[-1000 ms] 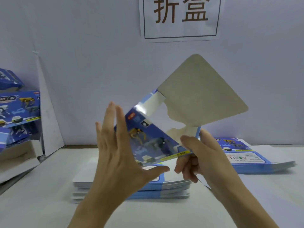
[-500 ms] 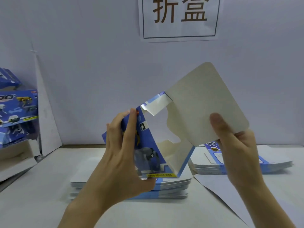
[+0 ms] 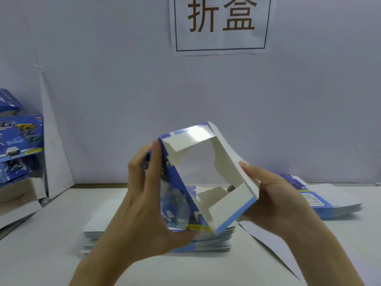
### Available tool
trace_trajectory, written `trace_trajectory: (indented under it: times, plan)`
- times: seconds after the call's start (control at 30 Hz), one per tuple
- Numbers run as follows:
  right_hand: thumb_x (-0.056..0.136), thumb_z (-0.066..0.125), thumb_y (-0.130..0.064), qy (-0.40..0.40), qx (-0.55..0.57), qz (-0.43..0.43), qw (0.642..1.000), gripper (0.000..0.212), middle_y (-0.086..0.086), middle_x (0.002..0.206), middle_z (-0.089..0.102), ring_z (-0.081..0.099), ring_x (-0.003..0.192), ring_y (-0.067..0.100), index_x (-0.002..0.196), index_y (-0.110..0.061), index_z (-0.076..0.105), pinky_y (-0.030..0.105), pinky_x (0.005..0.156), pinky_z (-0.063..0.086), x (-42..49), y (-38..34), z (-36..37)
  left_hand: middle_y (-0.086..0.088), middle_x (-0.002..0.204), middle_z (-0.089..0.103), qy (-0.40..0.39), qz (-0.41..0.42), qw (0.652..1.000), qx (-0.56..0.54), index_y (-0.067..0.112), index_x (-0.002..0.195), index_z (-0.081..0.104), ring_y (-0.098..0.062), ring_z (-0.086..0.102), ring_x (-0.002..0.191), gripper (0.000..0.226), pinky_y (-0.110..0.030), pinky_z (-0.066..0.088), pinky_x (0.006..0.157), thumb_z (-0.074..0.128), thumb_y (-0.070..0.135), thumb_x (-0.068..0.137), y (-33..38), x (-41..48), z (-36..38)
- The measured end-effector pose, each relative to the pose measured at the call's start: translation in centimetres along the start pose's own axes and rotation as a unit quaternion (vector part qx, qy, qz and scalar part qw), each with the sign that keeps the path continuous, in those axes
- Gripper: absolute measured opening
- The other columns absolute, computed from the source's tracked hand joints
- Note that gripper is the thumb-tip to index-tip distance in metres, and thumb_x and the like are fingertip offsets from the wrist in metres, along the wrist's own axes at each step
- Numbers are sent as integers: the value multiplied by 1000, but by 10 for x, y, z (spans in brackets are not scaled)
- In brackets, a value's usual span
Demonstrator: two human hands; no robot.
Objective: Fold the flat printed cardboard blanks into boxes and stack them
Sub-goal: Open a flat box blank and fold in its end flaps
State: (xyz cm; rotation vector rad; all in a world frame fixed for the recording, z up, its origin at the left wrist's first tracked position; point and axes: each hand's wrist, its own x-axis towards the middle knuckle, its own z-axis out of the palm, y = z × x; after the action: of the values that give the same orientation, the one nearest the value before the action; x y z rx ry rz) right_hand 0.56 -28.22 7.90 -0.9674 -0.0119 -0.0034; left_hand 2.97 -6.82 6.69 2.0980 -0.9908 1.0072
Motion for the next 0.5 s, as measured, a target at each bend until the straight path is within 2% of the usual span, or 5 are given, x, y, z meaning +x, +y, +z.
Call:
trace_trajectory:
  times: [0.03,0.1,0.2,0.3,0.5]
  plan:
    - [63,71,-19,15,6,-41,999,40,9,86,74,71,71,22,100,-5,68,34,57,59,1,-4,-5,-5,140,21,-11,20,1000,-5,29,150,-10,-2,33,127,140,-9,33,101,88,42,51,-10,-6,-4]
    - [66,68,-19,38,-15,-142,989,39,4,93,75,71,78,16,104,-9,67,28,61,59,-3,-14,-5,1,146,17,-5,41,999,0,26,153,-7,-7,32,131,137,-9,34,101,83,60,54,-15,-3,-8]
    - [71,65,-23,45,-113,-281,952,32,-4,86,73,69,74,10,103,-21,65,24,55,54,-11,-20,-3,-3,152,14,9,58,998,19,22,154,1,-21,36,133,127,-30,45,101,76,63,59,-16,-3,-5]
    - [75,62,-27,47,-138,-348,926,33,-6,93,71,68,79,12,108,-33,64,30,53,55,-14,-20,-2,-10,154,13,2,58,998,35,21,154,1,-25,30,140,130,-55,44,99,79,58,57,-11,-5,-4]
    - [91,57,-11,58,-165,-429,886,39,-14,97,69,62,77,9,111,-44,67,27,49,52,-15,-15,3,-10,153,15,8,55,998,20,25,154,3,-21,30,139,129,-44,43,102,80,55,55,-3,-3,-17]
